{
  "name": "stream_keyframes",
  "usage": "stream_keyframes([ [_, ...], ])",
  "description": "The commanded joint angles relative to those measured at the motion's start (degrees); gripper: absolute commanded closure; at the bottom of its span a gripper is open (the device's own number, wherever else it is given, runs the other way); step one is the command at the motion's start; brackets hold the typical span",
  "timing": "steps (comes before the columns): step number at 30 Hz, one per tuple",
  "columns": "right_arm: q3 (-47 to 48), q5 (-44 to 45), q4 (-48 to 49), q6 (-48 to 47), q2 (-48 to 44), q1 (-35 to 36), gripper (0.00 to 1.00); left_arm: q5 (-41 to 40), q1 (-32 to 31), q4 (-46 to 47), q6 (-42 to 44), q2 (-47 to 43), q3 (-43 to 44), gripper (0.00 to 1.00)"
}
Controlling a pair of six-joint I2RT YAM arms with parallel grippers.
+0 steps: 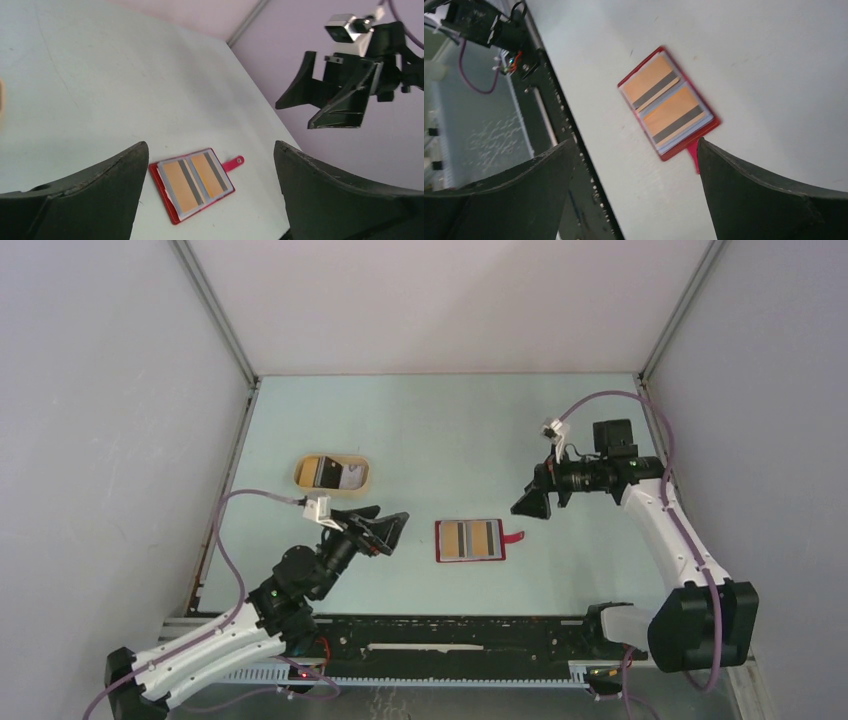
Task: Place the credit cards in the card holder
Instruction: Insert the credit card into the card slot, then turn over the card slot in the card holder.
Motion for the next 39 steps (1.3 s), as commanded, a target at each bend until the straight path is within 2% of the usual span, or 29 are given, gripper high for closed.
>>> stream_keyframes([
  [1, -3.34, -3.99, 0.41, -1.29, -1.09, 2.27, 0.0, 8.07, 0.45, 3.96, -2.19, -0.92, -3.28, 0.0],
  [5, -3.48, -1.24, -1.65, -1.57, 3.79, 4.82, 0.03, 11.86, 0.45, 12.77, -4.57, 4.33, -5.5, 0.02],
  [10, -3.36, 2.68, -0.85, 4.31, 12.61, 5.31, 0.11, 17.12, 0.4, 21.02, -4.03, 20.46, -1.81, 0.05],
  [15, -2.84, -0.56, -0.35, 9.48, 20.58, 7.48, 0.21, 22.58, 0.44, 26.31, -5.92, 38.59, 3.85, 0.25],
  [17, -2.86, -0.11, 0.92, 11.76, 22.72, 9.1, 0.24, 23.98, 0.45, 29.22, -7.12, 43.94, 4.93, 0.34],
  [19, -2.87, 0.17, 2.03, 13.81, 24.75, 10.17, 0.28, 24.18, 0.43, 30.82, -7.92, 48.16, 5.88, 0.39],
  [25, -2.85, 3.87, 4.26, 17.98, 29.0, 10.74, 0.43, 25.28, 0.45, 31.42, -8.17, 58.06, 10.43, 0.51],
  [32, -2.9, 5.31, 5.19, 19.45, 31.21, 10.49, 0.46, 27.96, 0.7, 33.72, -9.26, 67.69, 14.5, 0.6],
  [39, -2.55, 5.68, 5.81, 20.56, 33.32, 9.99, 0.46, 28.0, 0.94, 33.73, -9.96, 70.65, 14.91, 0.62],
])
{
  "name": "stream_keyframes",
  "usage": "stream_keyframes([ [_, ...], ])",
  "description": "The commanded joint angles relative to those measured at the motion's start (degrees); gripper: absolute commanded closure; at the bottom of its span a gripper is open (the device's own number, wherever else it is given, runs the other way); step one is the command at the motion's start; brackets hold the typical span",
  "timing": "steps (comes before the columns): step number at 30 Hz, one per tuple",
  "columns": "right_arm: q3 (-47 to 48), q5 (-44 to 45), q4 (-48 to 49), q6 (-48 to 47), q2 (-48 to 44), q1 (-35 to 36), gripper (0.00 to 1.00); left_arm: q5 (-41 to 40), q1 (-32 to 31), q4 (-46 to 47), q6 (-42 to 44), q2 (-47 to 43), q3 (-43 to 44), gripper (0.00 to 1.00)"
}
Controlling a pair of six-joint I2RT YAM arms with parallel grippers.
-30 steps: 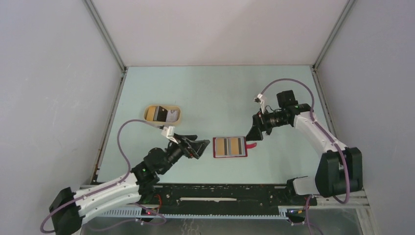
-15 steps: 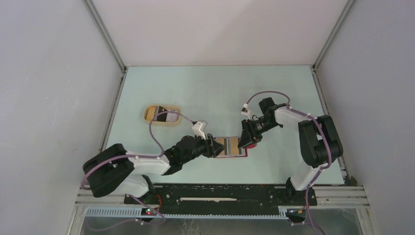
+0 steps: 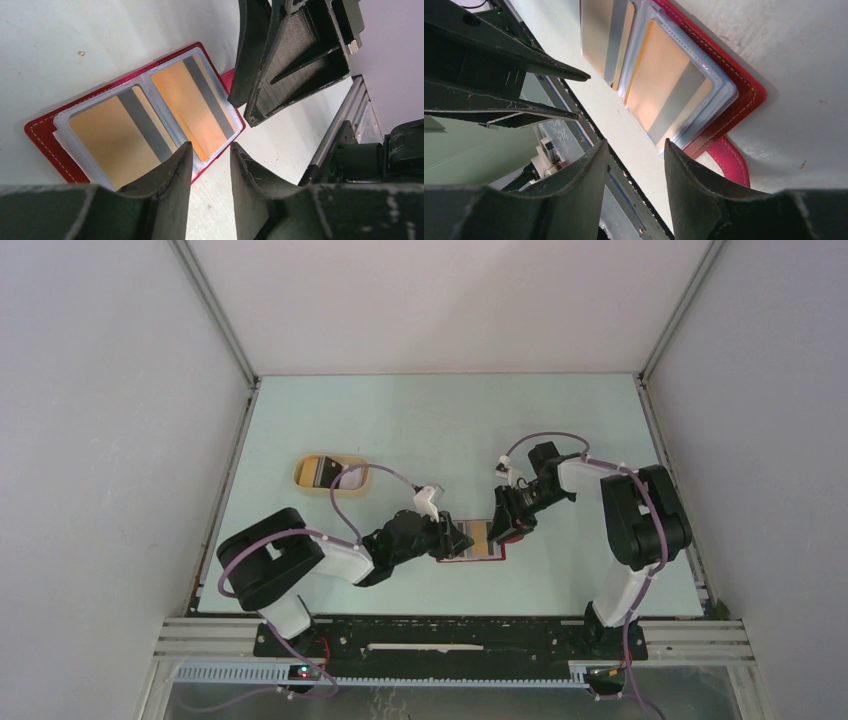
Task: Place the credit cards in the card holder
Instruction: Turn over the card slot in the card holder.
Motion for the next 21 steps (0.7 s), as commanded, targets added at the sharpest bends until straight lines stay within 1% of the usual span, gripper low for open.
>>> stream_keyframes([
  [1, 1.71, 0.59, 0.73, 1.57, 1.41, -0.39, 0.46, 1.14, 0.55, 2.67, -1.32, 1.92, 2.3, 0.62],
  [9, 2.47, 0.8, 0.58, 2.31, 3.36, -0.57, 0.46, 2.01, 0.63, 3.34, -2.51, 5.57, 3.01, 0.61],
  [16, 3.15, 0.07, -0.03, 2.05, 4.0, -0.19, 0.46, 2.95, 1.11, 3.56, -3.45, 6.94, 3.12, 0.6],
  [21, 3.45, 0.35, -0.17, 2.05, 4.09, 0.47, 0.43, 3.74, 1.39, 4.41, -4.19, 7.94, 3.12, 0.6],
])
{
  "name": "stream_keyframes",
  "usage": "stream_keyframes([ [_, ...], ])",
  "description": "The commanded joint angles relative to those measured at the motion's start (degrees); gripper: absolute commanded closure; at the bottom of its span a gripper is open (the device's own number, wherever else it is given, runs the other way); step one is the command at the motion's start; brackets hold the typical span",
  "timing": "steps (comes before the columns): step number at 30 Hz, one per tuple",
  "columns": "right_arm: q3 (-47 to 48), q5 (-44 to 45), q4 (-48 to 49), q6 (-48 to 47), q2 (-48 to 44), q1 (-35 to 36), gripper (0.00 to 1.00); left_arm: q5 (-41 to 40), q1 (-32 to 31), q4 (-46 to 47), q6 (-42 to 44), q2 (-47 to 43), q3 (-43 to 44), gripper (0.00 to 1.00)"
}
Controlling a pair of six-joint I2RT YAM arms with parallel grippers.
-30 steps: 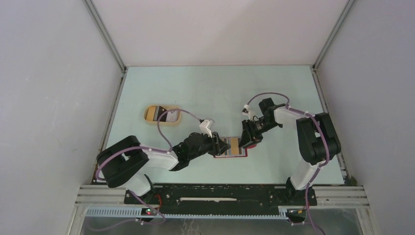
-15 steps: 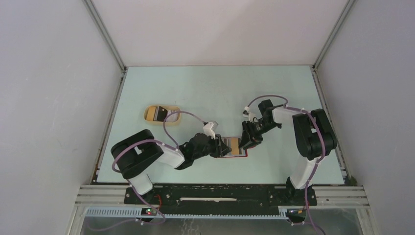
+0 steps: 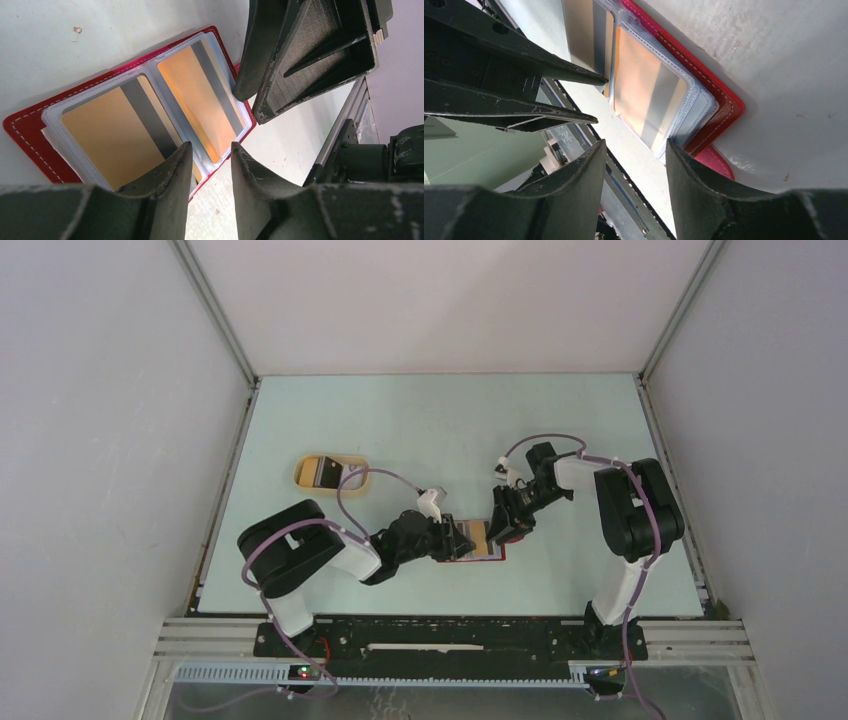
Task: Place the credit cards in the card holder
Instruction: Turn over the card slot in the card holder.
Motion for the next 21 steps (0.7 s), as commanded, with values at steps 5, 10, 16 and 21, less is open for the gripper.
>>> stream_keyframes([
  [5, 2.33, -0.89, -0.25, 0.33, 0.98, 1.07, 0.4, 1.25, 0.74, 1.89, -1.39, 1.48, 1.78, 0.6],
  [10, 2.71, -2.9, -0.61, -0.09, 0.73, 1.53, 0.37, 1.38, 1.05, 2.2, -1.92, 1.74, 1.67, 0.59],
  [16, 3.29, -7.44, -1.42, -1.15, 0.47, 1.93, 0.34, 1.61, 1.48, 3.65, -2.77, 2.08, 0.98, 0.59],
  [21, 3.45, -8.55, -1.66, -1.36, 0.39, 2.08, 0.34, 2.11, 1.97, 5.4, -3.49, 2.1, 0.13, 0.57],
])
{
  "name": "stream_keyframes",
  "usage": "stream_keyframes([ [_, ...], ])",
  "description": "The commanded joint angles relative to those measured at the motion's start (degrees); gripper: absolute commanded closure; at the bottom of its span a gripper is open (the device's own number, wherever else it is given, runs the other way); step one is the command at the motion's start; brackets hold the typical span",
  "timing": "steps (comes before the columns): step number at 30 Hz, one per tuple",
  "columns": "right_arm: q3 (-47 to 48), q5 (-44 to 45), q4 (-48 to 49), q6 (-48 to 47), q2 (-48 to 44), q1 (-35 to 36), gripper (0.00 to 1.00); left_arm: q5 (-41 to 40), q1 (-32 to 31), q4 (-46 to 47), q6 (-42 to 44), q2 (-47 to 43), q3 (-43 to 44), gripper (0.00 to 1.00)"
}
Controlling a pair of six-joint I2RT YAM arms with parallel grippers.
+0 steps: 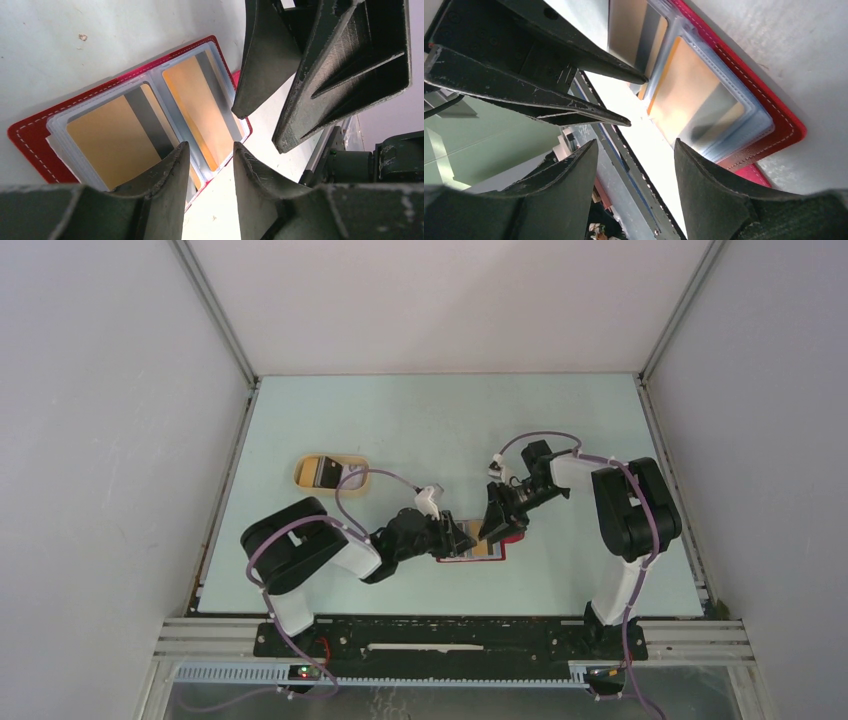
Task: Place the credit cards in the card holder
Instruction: Turn over the card slot in the card holder.
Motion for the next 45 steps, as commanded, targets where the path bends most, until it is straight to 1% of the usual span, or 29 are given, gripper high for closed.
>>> stream_keyframes([
  [1, 2.01, -1.72, -0.77, -0.78, -0.19, 0.32, 0.34, 0.68, 0.8, 2.95, -1.13, 0.58, -0.02, 0.57],
  [6, 1.75, 7.46, 0.76, 1.29, -1.59, -0.27, 0.34, 0.67, 1.01, 3.32, -1.37, 0.87, -0.18, 0.57],
  [11, 1.56, 9.93, 1.4, 2.14, -1.53, -0.54, 0.37, 1.31, 1.0, 3.38, -1.79, 1.84, 0.57, 0.58],
  [15, 1.62, 11.2, 1.44, 2.27, -1.52, -0.34, 0.37, 1.39, 1.01, 3.4, -1.85, 2.13, 0.62, 0.59],
  [19, 1.47, 13.03, 1.6, 2.45, -0.73, 0.13, 0.36, 1.47, 1.03, 3.4, -1.88, 2.58, 0.84, 0.59],
  [23, 1.5, 15.23, 1.88, 2.47, -2.12, 0.1, 0.34, 1.51, 0.98, 3.4, -1.89, 2.96, 0.93, 0.59],
  [34, 1.33, 15.21, 2.2, 2.4, -4.9, 0.99, 0.31, 1.45, 1.07, 3.4, -2.08, 3.49, 1.12, 0.61],
  [40, 1.34, 12.15, 2.3, 2.93, -1.79, 0.64, 0.31, 2.2, 1.12, 3.4, -2.07, 3.62, 1.32, 0.61],
  [45, 1.34, 7.64, 2.51, 3.07, -0.97, 0.54, 0.32, 2.91, 1.1, 3.45, -2.14, 4.16, 1.78, 0.62],
])
